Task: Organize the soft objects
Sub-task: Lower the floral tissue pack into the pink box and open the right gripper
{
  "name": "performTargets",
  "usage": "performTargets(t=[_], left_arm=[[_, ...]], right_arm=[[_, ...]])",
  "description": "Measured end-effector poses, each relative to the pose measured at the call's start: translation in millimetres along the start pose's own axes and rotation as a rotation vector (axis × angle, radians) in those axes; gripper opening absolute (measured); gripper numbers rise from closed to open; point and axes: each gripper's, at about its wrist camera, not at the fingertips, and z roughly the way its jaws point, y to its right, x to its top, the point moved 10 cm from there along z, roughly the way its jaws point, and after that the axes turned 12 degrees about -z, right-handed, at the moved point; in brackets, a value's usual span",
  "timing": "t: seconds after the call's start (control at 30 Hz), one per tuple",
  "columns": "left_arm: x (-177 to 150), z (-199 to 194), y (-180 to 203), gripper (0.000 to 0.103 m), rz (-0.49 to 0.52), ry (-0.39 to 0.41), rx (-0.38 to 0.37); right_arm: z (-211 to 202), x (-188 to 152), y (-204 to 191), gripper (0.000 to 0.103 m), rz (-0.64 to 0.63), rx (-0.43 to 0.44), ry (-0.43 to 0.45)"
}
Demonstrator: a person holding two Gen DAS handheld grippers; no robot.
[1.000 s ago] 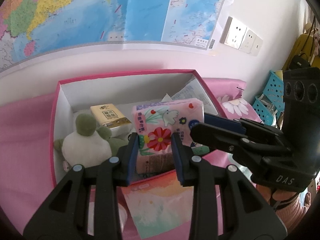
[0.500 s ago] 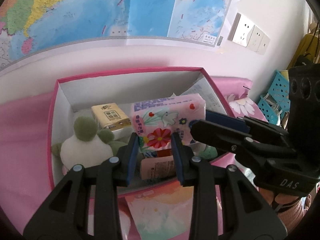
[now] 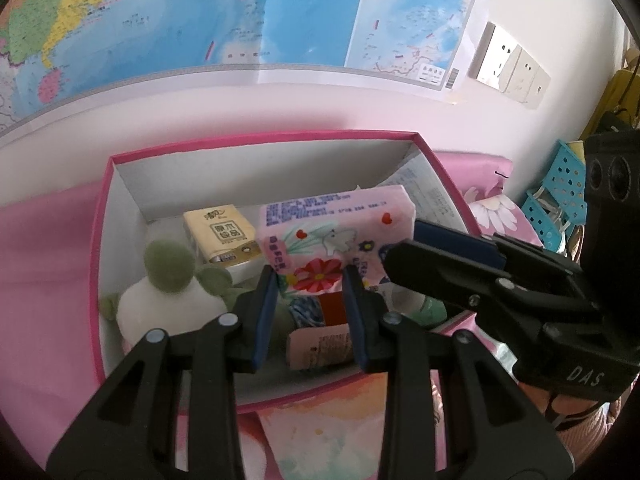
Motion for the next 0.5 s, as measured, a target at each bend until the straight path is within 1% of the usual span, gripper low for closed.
performTargets(t=[0.5], left_arm=[[3,8,-4,0.034,-0.020,-0.015,0.024]], right_arm=[[11,0,4,0.032,0.023,0.008,-0.011]])
